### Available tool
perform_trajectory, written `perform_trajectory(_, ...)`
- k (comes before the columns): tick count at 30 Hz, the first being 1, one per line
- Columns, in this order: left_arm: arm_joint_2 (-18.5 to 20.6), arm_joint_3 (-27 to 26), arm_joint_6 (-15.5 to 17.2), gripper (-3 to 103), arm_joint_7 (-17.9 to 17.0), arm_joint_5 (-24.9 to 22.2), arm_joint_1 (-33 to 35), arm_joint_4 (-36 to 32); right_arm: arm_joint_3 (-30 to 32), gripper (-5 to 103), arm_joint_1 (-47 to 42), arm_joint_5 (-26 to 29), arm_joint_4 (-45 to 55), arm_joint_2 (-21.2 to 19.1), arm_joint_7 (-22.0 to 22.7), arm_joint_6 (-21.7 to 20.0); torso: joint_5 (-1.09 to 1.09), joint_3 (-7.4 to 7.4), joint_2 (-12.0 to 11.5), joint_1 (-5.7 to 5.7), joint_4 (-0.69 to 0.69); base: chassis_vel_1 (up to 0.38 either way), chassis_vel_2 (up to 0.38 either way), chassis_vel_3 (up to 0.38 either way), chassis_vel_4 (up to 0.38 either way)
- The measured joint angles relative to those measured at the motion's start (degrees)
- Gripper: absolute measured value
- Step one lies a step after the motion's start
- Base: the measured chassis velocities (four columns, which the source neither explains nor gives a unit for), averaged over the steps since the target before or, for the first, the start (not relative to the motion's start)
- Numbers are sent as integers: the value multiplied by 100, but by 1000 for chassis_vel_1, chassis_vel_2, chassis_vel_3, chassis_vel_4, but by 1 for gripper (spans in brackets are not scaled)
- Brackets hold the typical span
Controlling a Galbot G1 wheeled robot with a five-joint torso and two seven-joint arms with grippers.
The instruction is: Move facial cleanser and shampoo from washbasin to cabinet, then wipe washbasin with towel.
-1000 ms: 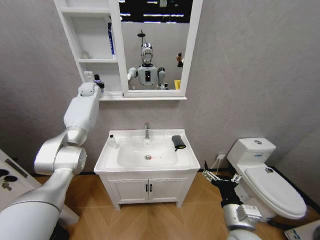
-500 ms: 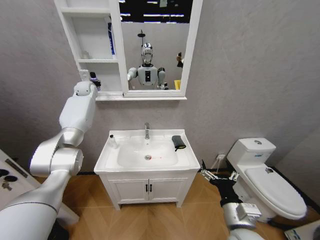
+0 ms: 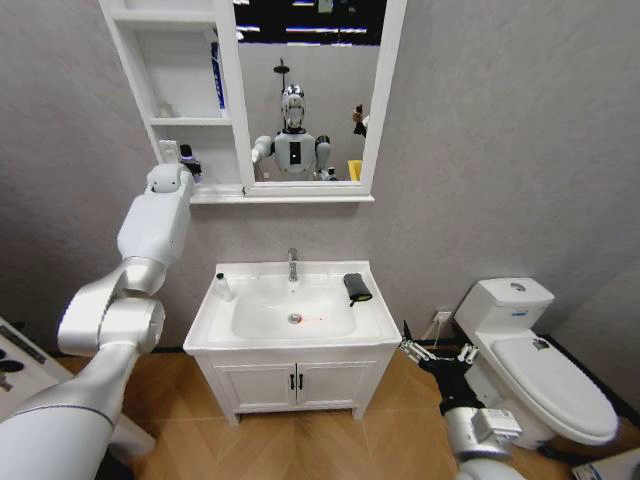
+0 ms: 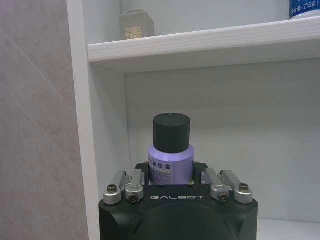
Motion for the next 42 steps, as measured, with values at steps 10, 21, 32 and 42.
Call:
perform_trajectory(10,39,8,1,43,15,0,48,-23,0,100,-13,-45,0,4,-14,-60,0,1,-1,4,-1,0,0,0,0)
perform_trajectory(21,7,-1,1,43,16,0,82,38,-12,100,0,-89,-37,-2,-48,-52,0,1,-1,3,0,0,0,0,0)
perform_trajectory(32,-147,-104,112,58,-145,10,50,90,10,100,-43,-96,-43,13,-54,52,1,1,0,3,-1,0,0,0,0)
perform_trajectory(42,128,-109,153,95,-295,-208,379,-411,2,100,-63,-133,-34,25,-51,100,0,1,-1,3,-3,0,0,0,0)
